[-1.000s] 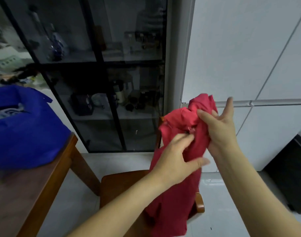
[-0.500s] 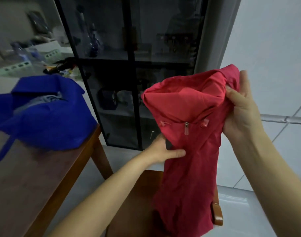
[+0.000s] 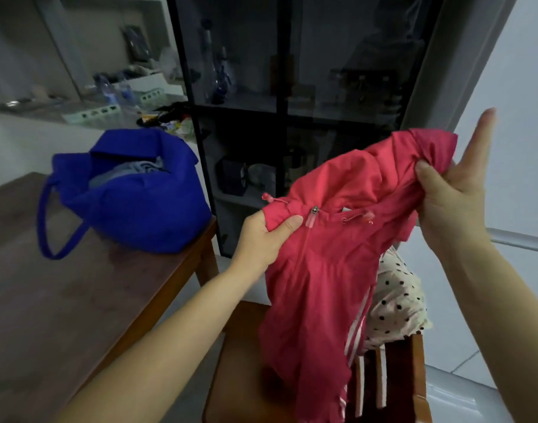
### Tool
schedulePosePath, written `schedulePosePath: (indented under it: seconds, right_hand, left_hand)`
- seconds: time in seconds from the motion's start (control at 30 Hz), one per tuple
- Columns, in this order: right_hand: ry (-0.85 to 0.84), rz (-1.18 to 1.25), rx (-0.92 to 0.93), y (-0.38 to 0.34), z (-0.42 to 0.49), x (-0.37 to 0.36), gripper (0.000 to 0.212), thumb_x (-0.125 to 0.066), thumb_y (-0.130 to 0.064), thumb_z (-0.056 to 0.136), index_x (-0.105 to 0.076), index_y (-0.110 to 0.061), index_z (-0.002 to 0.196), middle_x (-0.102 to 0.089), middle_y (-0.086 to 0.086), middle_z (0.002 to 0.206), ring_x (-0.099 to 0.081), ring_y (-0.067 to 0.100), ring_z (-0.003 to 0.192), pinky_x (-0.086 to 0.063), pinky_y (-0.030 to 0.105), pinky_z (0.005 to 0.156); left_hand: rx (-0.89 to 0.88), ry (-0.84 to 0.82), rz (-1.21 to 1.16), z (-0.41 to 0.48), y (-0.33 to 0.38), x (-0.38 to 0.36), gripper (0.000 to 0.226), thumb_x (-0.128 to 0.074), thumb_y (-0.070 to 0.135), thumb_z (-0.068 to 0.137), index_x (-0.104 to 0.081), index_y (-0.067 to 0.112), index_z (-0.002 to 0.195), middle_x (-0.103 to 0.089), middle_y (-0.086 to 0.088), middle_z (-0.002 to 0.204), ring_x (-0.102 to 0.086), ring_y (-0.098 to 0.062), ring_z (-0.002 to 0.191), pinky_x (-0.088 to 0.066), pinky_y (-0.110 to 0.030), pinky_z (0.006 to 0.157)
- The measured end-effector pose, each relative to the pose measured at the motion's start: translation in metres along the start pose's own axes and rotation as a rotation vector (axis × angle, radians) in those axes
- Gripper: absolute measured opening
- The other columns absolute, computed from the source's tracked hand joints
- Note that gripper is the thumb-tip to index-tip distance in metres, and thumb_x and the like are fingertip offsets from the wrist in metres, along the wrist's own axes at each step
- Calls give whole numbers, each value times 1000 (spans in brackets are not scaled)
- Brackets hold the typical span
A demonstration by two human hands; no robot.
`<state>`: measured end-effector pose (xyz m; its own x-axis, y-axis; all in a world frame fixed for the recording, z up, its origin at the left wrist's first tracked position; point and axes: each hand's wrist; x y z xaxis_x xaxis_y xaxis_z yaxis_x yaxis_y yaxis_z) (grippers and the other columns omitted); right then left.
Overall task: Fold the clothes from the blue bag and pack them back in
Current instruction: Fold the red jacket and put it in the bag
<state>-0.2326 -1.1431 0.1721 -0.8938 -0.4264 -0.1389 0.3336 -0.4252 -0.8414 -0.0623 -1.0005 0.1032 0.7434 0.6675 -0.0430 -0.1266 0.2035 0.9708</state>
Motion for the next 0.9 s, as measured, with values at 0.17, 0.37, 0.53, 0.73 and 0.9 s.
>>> schedulePosePath:
  seconds: [0.17, 0.37, 0.53, 0.73, 0.9]
  right_hand:
    - [-228, -301, 340, -9, 5, -64, 82, -39, 14, 82, 2, -7, 150, -4, -6, 154, -10, 14, 146, -13, 45, 119]
    - [-461, -354, 408, -27, 1, -156, 79, -35, 14, 81, -12, -14, 151, -35, 10, 148, -44, 13, 121, -26, -4, 92]
    - [-534, -401, 392, -32, -19, -232, 66, -38, 1, 86, -31, -27, 145, -62, 12, 108, -58, 24, 90, -39, 17, 87]
    - [-540, -325, 638, -64, -28, -320, 47, -35, -2, 83, -65, -11, 118, -60, 17, 118, -56, 25, 107, -32, 5, 92]
    - [-667, -399, 675, -118, -40, -413, 67, -57, -44, 89, -35, -14, 145, -39, 12, 142, -37, 18, 129, -23, 16, 102]
  left_hand:
    - [-94, 265, 114, -28, 12, 47, 42, -77, 22, 73, -56, 34, 108, -66, 8, 109, -62, -9, 104, -47, -33, 98]
    - [-200, 666, 268, -57, 57, 125, 78, -80, 14, 71, -34, 16, 134, -52, 10, 123, -54, 4, 109, -43, -17, 98]
    - [-270, 794, 317, -89, 85, 191, 63, -62, 9, 88, -29, 43, 130, -59, -11, 123, -63, -13, 103, -51, -40, 95]
    - [-485, 779, 795, -109, 139, 267, 48, -55, 10, 88, -48, 12, 136, -56, 3, 126, -54, -4, 113, -41, -24, 103]
    - [-496, 777, 982, -105, 196, 355, 77, -69, 30, 81, -31, 11, 146, -40, 14, 124, -41, 14, 113, -31, -6, 100]
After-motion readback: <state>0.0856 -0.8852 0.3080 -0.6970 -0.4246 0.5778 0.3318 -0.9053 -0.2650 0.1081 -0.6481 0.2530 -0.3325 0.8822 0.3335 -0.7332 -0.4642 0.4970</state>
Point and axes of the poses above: each hand's wrist, its own z-axis towards the middle knuckle, its own x-axis out of the back of the hand, y = z × x
